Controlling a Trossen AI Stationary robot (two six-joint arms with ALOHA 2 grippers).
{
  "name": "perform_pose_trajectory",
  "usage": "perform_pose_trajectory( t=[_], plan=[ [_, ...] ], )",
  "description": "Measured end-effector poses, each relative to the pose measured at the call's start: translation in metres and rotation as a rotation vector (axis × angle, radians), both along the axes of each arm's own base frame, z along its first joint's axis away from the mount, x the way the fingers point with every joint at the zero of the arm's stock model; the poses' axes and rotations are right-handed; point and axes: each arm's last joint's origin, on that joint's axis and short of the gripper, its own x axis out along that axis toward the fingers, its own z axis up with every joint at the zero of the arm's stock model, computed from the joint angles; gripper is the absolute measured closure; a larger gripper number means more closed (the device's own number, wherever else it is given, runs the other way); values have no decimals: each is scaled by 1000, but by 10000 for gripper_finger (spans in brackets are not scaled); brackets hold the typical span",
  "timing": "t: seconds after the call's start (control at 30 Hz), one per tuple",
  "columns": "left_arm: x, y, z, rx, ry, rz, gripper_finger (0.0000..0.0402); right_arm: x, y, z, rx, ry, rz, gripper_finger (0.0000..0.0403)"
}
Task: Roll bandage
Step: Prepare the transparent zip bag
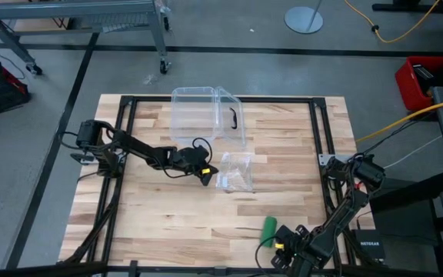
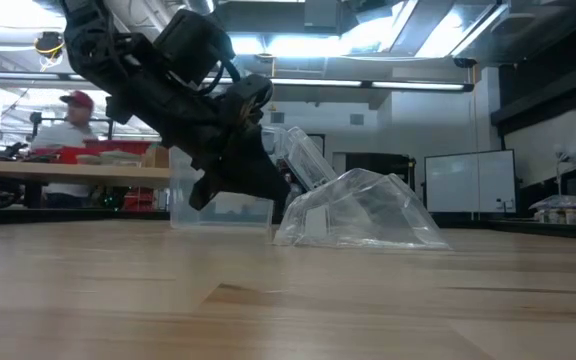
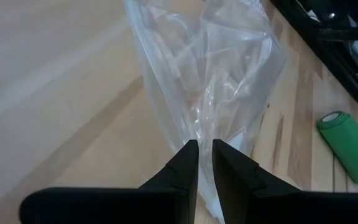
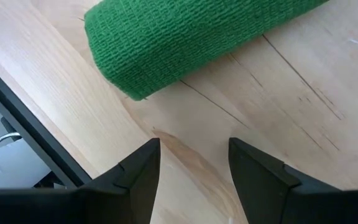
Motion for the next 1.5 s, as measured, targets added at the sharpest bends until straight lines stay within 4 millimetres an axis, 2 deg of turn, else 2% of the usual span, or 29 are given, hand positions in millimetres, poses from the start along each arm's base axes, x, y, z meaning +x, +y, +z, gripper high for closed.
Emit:
perform_pose_trajectory(
  t=[0.33, 0.67, 0.77, 0.9, 1.1, 1.5],
  plan=[
    [-1, 1, -1, 44, 15, -27, 361, 0, 0, 0, 0, -1, 0, 212],
    [-2, -3, -4, 2, 46, -89, 360, 0, 0, 0, 0, -1, 0, 212],
    [-2, -2, -8, -20, 58, -67, 342, 0, 0, 0, 0, -1, 0, 212],
    [0, -2, -22, -40, 103, -51, 296, 0, 0, 0, 2, -1, 0, 212],
    [11, -4, -20, -30, 67, -65, 250, 0, 1, 0, 12, 10, 3, 212],
    [22, -3, -10, 39, 24, -86, 264, 0, 1, 0, 12, 10, 3, 212]
  ],
)
